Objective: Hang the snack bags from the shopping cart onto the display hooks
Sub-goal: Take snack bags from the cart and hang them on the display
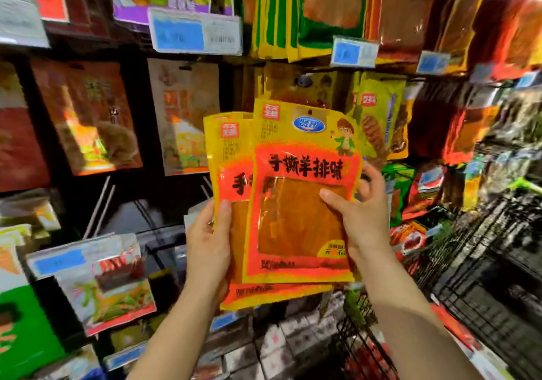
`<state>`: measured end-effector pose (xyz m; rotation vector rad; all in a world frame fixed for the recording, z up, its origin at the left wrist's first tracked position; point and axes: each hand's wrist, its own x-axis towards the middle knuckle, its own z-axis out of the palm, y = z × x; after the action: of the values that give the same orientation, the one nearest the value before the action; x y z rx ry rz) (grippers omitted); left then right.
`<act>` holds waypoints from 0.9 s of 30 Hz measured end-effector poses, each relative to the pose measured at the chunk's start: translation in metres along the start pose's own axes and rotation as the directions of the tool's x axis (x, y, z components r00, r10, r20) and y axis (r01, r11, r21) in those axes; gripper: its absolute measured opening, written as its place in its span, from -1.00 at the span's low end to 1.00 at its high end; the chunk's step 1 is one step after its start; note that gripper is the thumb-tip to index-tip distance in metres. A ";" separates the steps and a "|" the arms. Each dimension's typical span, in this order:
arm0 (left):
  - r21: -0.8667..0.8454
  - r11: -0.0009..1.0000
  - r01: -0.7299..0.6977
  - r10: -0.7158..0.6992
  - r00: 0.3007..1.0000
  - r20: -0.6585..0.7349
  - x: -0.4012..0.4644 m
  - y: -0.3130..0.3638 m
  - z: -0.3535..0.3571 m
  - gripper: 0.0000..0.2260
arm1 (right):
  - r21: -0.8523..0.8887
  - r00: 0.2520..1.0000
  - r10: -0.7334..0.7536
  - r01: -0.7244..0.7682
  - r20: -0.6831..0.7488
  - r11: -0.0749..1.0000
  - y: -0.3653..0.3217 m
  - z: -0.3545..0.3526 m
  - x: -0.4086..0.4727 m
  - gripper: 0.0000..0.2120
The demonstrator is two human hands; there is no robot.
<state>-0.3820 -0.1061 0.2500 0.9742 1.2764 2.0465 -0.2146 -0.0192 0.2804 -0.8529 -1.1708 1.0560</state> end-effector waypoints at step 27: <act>0.023 0.999 -0.043 0.046 0.988 -0.146 0.082 -0.022 0.024 -0.76 | -0.015 0.990 0.021 -0.019 0.141 1.000 -0.032 -0.033 0.144 -0.22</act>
<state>-0.4106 -0.0236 0.2610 0.8822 1.3625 2.1783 -0.1679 0.1088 0.3461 -0.8125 -1.2910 1.1411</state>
